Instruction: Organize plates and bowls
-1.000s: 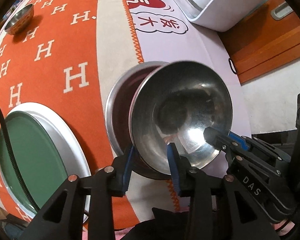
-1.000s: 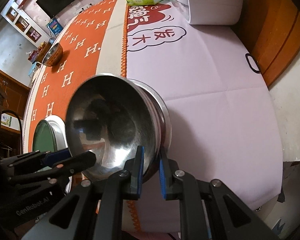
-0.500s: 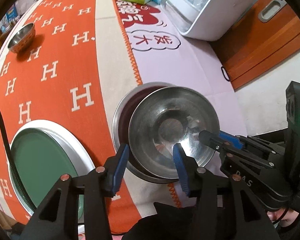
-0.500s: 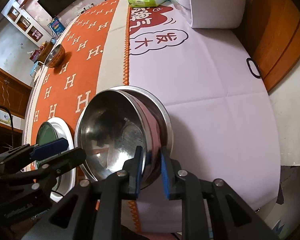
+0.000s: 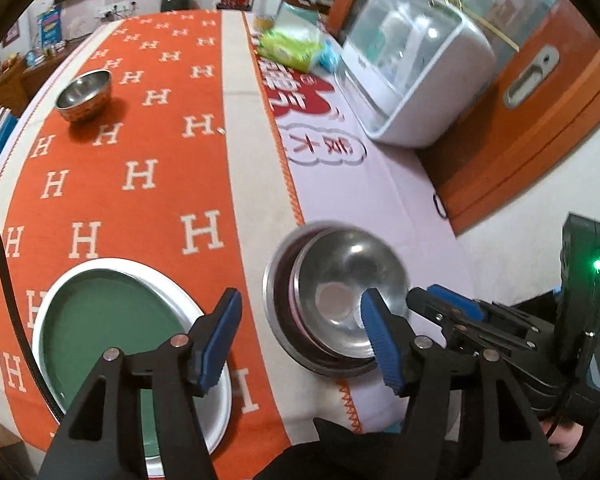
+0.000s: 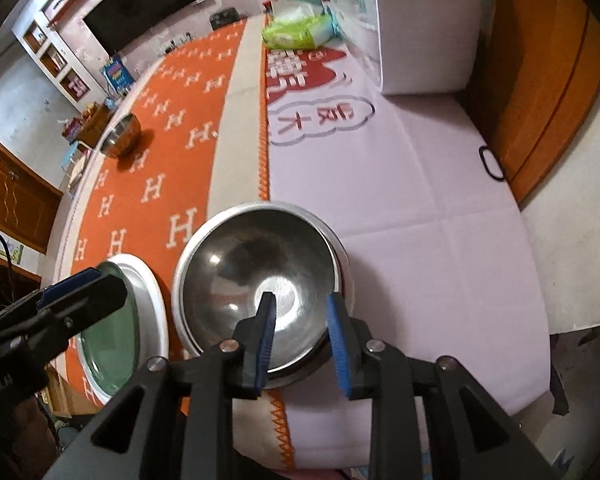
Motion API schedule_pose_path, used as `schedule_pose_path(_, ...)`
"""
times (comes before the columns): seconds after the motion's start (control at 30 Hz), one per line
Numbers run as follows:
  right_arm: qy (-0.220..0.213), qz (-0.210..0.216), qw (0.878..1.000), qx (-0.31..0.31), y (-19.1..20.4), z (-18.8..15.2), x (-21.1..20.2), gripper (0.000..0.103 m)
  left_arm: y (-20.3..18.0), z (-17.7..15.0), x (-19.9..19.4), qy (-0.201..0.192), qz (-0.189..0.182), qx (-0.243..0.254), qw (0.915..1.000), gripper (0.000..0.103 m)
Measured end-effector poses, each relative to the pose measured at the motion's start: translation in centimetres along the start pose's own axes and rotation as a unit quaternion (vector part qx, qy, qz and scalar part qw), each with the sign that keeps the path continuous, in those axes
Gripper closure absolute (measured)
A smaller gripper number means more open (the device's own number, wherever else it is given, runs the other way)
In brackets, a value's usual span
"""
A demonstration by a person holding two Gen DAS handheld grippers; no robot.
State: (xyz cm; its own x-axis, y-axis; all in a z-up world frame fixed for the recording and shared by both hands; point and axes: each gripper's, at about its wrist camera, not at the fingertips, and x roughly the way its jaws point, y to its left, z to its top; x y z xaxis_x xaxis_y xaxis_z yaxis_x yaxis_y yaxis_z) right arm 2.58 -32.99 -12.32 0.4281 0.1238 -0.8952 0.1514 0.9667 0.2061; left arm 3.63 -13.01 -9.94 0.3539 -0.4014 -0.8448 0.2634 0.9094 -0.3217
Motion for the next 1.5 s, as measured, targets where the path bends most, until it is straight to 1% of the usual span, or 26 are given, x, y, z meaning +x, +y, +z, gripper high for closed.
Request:
schedule_pose_path(0.03,-0.008,0.002,1.000,-0.002,0.3,0.0,-0.3,0.077,0.5,0.1,-0.5,-0.010,-0.003,-0.004,0.9999,0.042)
schedule_pose_path(0.13,-0.035,0.010,0.999,-0.007,1.3,0.1,-1.5,0.077,1.7,0.3,-1.7,-0.031,-0.003,-0.008,0.9995,0.037)
schedule_pose_path(0.2,-0.059,0.021,0.998,-0.007,2.2,0.3,-2.3,0.077,2.5,0.4,-2.5,-0.041,-0.003,-0.007,0.9991,0.036)
schedule_pose_path(0.3,-0.086,0.040,0.995,-0.002,3.6,0.5,-3.0,0.076,4.1,0.5,-3.8,-0.051,0.003,-0.006,0.9987,0.034)
schedule_pose_path(0.4,-0.107,0.058,0.993,-0.005,5.8,0.6,-3.3,0.075,6.5,0.7,-5.3,-0.061,0.018,-0.003,0.9980,0.028)
schedule_pose_path(0.47,-0.118,0.065,0.991,-0.010,7.5,0.8,-3.4,0.073,8.1,0.8,-6.1,-0.062,0.023,-0.008,0.9978,0.026)
schedule_pose_path(0.53,-0.128,0.069,0.989,-0.014,9.1,0.9,-3.3,0.066,9.9,1.0,-6.9,-0.061,0.030,-0.014,0.9976,0.025)
schedule_pose_path(0.7,-0.144,0.080,0.986,-0.040,13.5,0.9,-2.9,0.062,14.2,1.7,-8.6,-0.065,0.044,-0.022,0.9967,0.023)
schedule_pose_path(0.83,-0.152,0.082,0.984,-0.053,16.3,0.9,-2.6,0.051,18.1,2.5,-10.0,-0.066,0.046,-0.036,0.9961,0.022)
schedule_pose_path(0.93,-0.159,0.078,0.982,-0.059,18.4,1.3,-2.4,0.047,20.8,3.3,-10.9,-0.066,0.051,-0.039,0.9958,0.022)
schedule_pose_path(1.07,-0.165,0.082,0.981,-0.059,21.0,2.8,-2.1,0.046,24.1,4.7,-12.4,-0.070,0.060,-0.035,0.9951,0.022)
schedule_pose_path(1.23,-0.182,0.073,0.978,-0.070,24.1,5.1,-1.9,0.044,27.8,7.2,-14.1,-0.077,0.084,-0.019,0.9933,0.021)
schedule_pose_path(1.37,-0.204,0.067,0.974,-0.068,26.4,7.4,-1.5,0.042,31.1,9.2,-15.6,-0.088,0.085,-0.020,0.9923,0.020)
schedule_pose_path(1.5,-0.213,0.059,0.973,-0.068,28.1,9.7,-0.8,0.042,33.8,11.7,-16.6,-0.091,0.090,-0.014,0.9917,0.020)
